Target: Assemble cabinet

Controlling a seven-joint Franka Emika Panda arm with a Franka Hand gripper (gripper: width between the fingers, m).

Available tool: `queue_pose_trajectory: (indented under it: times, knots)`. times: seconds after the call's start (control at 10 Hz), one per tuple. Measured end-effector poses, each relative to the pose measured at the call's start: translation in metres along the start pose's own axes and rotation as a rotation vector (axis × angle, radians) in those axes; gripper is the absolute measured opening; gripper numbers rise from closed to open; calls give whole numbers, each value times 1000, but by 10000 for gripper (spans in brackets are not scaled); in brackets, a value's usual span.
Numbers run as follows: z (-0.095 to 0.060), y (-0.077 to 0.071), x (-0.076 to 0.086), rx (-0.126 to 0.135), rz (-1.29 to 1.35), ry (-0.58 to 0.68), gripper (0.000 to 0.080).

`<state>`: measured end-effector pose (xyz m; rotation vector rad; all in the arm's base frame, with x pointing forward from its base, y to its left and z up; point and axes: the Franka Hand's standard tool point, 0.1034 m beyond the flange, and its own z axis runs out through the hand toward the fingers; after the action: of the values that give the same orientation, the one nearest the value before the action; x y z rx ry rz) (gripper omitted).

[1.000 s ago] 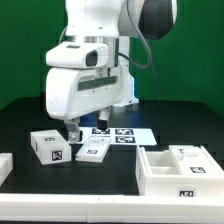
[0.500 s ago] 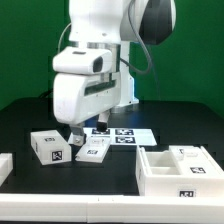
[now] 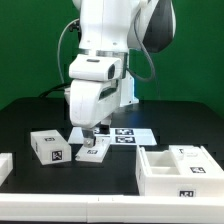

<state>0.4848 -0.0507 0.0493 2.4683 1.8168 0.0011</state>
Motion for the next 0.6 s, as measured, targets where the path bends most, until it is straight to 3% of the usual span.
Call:
queue_pose_trajectory:
  times: [0.1, 0.3, 0.5, 0.6]
  knots:
    - [1, -10, 1, 52, 10, -16, 797]
    - [13, -39, -5, 102, 26, -34, 797]
    - [21, -52, -14, 48, 25, -25, 797]
    - [21, -53, -14, 68, 36, -29, 797]
